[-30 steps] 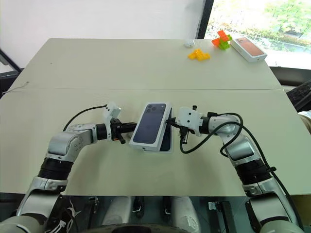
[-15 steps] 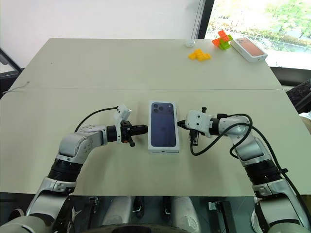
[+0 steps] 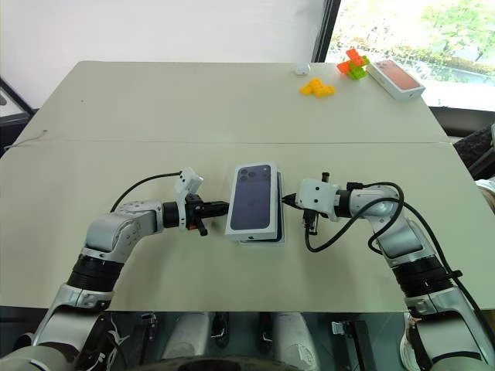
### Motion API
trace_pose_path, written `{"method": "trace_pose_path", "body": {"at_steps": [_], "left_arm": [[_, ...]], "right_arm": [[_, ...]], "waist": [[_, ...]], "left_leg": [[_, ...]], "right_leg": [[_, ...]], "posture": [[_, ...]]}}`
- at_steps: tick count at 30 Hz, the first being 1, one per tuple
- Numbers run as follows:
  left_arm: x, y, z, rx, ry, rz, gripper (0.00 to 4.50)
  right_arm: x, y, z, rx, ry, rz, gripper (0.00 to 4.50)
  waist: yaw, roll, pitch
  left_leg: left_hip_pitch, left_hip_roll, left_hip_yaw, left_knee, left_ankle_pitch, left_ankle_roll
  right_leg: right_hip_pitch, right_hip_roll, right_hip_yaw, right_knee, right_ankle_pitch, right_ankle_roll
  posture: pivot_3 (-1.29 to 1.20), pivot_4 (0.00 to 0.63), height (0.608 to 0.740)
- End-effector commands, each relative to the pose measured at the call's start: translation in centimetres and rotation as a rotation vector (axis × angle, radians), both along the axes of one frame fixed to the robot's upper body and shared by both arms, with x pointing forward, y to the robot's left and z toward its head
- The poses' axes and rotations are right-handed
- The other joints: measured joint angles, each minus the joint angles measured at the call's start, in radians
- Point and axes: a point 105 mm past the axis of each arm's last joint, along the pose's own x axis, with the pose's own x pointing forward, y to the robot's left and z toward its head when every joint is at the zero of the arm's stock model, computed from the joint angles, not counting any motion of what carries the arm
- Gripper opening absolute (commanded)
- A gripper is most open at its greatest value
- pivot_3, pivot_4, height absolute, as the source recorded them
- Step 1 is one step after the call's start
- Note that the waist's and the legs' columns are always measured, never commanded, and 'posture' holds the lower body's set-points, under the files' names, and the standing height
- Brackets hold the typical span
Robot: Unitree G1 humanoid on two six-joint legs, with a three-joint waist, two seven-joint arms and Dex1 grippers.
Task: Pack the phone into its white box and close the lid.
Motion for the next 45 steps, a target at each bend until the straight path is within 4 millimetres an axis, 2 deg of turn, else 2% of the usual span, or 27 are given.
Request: {"method": "trace_pose_path", "body": {"at_steps": [1,6,15,18,26,31,45], "left_arm": [[-0.1,-1.0,1.2,-0.025,-0.042,-0.037,0.00],[-0.3,-1.7,2.2,-0.034,-0.065,-0.075,0.00],[-1.0,-1.7,3.2,0.014,-0.099,-0.132,0.00],[-1.4,-1.6,2.9,0.032,-0.099,-0.145,0.00],[-1.4,-0.9,2.8,0.014,-0.087,-0.112,0.00],[-1.6,-1.7,2.4,0.011,-0.081,-0.120,0.00],[-3.0,-2.7,3.2,-0.016,-0.081,-0.159,0.00]], "right_arm": [[0.2,-0.3,0.8,0.002,-0.022,-0.002,0.11],[0.7,-0.6,0.7,-0.013,-0.038,-0.014,0.11],[0.5,-1.8,0.4,-0.085,-0.046,0.016,0.11],[0.1,-1.5,1.1,-0.039,-0.017,0.034,0.11],[-1.4,-0.6,1.4,-0.033,0.020,0.104,0.11],[-1.9,0.0,1.0,-0.023,0.051,0.118,0.11],[-3.4,0.5,0.5,-0.019,0.099,0.137,0.11]], "waist": [[0.000,0.000,0.000],[0.000,0.000,0.000],[0.001,0.000,0.000],[-0.001,0.000,0.000],[0.000,0.000,0.000],[0.000,0.000,0.000],[0.000,0.000,0.000]], "left_leg": [[0.000,0.000,0.000,0.000,0.000,0.000],[0.000,0.000,0.000,0.001,0.000,0.000],[0.000,0.000,0.000,0.002,0.000,0.000],[-0.001,0.000,0.000,0.004,0.000,0.000],[-0.001,0.001,0.000,0.005,0.000,0.000],[-0.001,0.001,0.000,0.006,-0.001,0.001],[-0.001,0.001,-0.001,0.007,-0.001,0.001]], "right_leg": [[0.000,0.000,0.000,0.000,0.000,0.000],[0.000,0.000,0.000,0.000,0.000,0.000],[0.000,0.000,0.000,0.001,0.000,0.000],[0.000,0.000,0.000,0.002,0.000,0.000],[0.000,0.000,0.000,0.002,0.000,0.000],[0.001,0.000,0.000,0.002,0.000,0.000],[0.001,0.000,0.000,0.003,0.000,0.000]], "posture": [[0.00,0.150,0.737],[0.00,0.150,0.737],[0.00,0.150,0.737],[0.00,0.150,0.737],[0.00,0.150,0.737],[0.00,0.150,0.737],[0.00,0.150,0.737]]}}
